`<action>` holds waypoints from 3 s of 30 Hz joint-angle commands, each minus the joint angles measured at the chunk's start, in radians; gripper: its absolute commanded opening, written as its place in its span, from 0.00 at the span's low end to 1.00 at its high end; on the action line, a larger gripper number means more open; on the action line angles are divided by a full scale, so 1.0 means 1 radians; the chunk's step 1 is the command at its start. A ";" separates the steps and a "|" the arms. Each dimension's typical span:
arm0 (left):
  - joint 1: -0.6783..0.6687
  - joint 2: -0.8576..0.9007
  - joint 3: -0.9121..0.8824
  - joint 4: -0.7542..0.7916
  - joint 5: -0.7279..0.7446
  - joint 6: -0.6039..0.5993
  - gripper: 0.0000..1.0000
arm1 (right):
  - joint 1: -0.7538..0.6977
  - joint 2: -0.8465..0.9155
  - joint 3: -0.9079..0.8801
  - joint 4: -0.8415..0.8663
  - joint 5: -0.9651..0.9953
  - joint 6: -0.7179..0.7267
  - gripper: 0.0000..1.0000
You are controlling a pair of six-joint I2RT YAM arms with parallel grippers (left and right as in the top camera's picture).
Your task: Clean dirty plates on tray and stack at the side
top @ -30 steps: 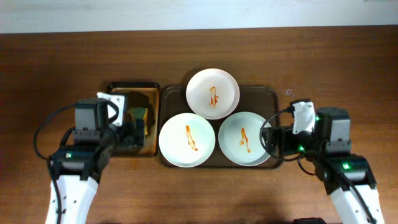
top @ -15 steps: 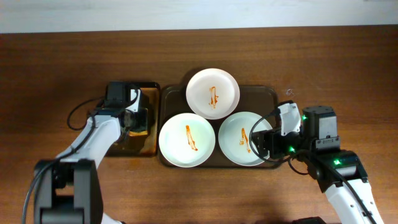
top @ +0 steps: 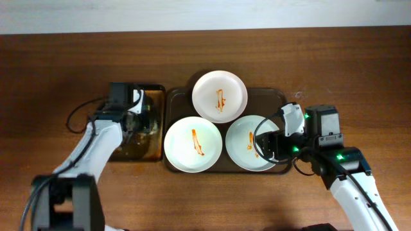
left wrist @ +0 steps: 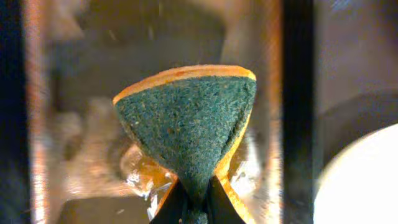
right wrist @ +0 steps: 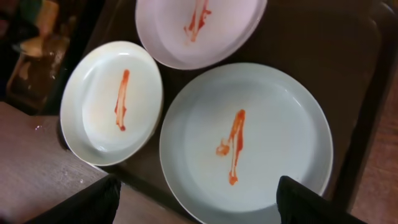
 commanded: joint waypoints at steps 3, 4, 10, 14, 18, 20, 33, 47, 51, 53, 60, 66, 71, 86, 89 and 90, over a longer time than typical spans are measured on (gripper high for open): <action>0.006 -0.076 0.026 -0.016 0.014 -0.037 0.00 | 0.030 0.003 0.020 0.013 0.003 0.000 0.81; 0.006 -0.076 0.026 -0.019 0.015 -0.037 0.00 | 0.030 0.003 0.020 0.012 0.003 0.000 0.81; 0.005 -0.076 0.026 -0.007 0.016 -0.037 0.00 | 0.107 0.029 0.020 0.026 0.003 0.000 0.63; 0.005 -0.077 0.026 -0.007 0.040 -0.037 0.00 | 0.203 0.113 0.020 0.066 0.003 0.021 0.35; -0.035 -0.084 0.026 -0.004 0.056 -0.036 0.00 | 0.338 0.233 0.020 0.180 0.003 0.163 0.04; -0.036 -0.096 0.026 -0.004 0.056 -0.036 0.00 | 0.391 0.283 0.020 0.238 0.023 0.245 0.04; -0.077 -0.164 0.026 -0.023 0.103 -0.035 0.00 | 0.488 0.526 0.020 0.339 0.191 0.599 0.33; -0.293 -0.159 0.022 -0.073 0.224 -0.203 0.00 | 0.485 0.608 0.020 0.385 0.224 0.790 0.15; -0.330 -0.105 0.021 -0.082 0.248 -0.475 0.00 | 0.485 0.608 0.020 0.385 0.224 0.790 0.12; -0.331 -0.073 0.020 -0.082 0.283 -0.532 0.00 | 0.485 0.608 0.020 0.385 0.224 0.790 0.12; -0.330 0.094 0.020 0.015 0.504 -0.536 0.00 | 0.485 0.608 0.020 0.392 0.224 0.790 0.12; -0.330 0.188 0.017 0.031 0.535 -0.536 0.00 | 0.485 0.608 0.020 0.393 0.224 0.790 0.12; -0.330 0.251 0.013 0.026 0.392 -0.536 0.00 | 0.485 0.608 0.020 0.403 0.224 0.790 0.12; -0.330 0.251 0.013 0.011 0.650 -0.575 0.00 | 0.485 0.608 0.020 0.402 0.224 0.790 0.11; -0.330 0.251 0.006 0.011 0.597 -0.575 0.00 | 0.485 0.608 0.020 0.402 0.224 0.790 0.11; -0.330 0.251 0.004 0.013 0.587 -0.577 0.00 | 0.485 0.608 0.020 0.402 0.224 0.790 0.11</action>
